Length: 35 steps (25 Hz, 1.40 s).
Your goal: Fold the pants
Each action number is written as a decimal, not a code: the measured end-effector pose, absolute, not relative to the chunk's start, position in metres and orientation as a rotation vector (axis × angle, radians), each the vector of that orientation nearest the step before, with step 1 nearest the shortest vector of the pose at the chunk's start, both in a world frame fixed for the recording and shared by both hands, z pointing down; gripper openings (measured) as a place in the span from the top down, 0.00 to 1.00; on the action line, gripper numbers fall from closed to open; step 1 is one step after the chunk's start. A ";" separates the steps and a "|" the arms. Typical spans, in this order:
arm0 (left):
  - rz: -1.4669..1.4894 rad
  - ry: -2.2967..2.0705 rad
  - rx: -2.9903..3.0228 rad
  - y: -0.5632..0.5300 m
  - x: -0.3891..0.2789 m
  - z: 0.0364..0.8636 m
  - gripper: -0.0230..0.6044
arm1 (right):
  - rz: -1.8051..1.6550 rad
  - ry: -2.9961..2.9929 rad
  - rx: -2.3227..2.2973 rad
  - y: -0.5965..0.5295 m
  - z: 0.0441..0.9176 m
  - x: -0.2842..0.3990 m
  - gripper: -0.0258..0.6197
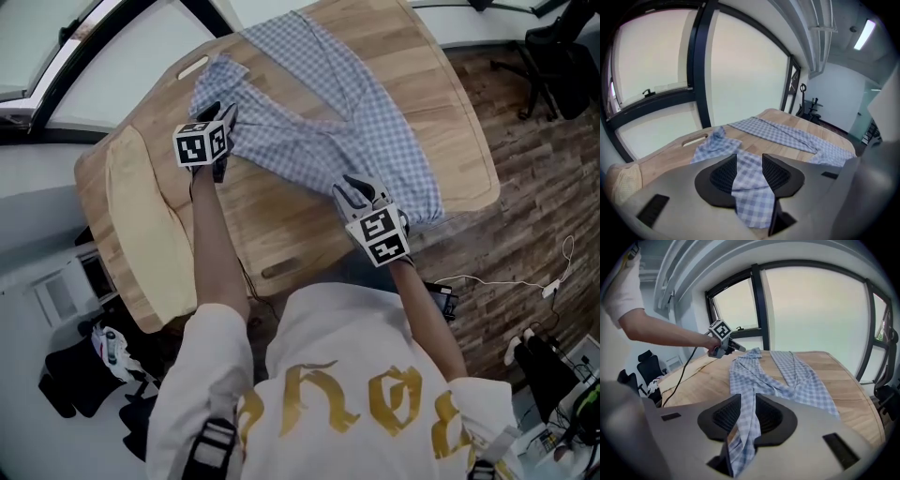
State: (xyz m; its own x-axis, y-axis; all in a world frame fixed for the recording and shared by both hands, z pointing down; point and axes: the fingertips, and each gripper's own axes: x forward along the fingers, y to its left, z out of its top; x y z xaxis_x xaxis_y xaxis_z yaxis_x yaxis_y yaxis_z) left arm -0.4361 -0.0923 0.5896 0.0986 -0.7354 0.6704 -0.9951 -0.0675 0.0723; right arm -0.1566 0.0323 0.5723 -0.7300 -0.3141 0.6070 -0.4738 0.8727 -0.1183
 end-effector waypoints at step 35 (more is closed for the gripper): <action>1.120 -1.332 1.530 -0.028 -0.472 0.693 0.89 | 0.266 -2.187 0.348 0.062 0.664 -0.137 0.91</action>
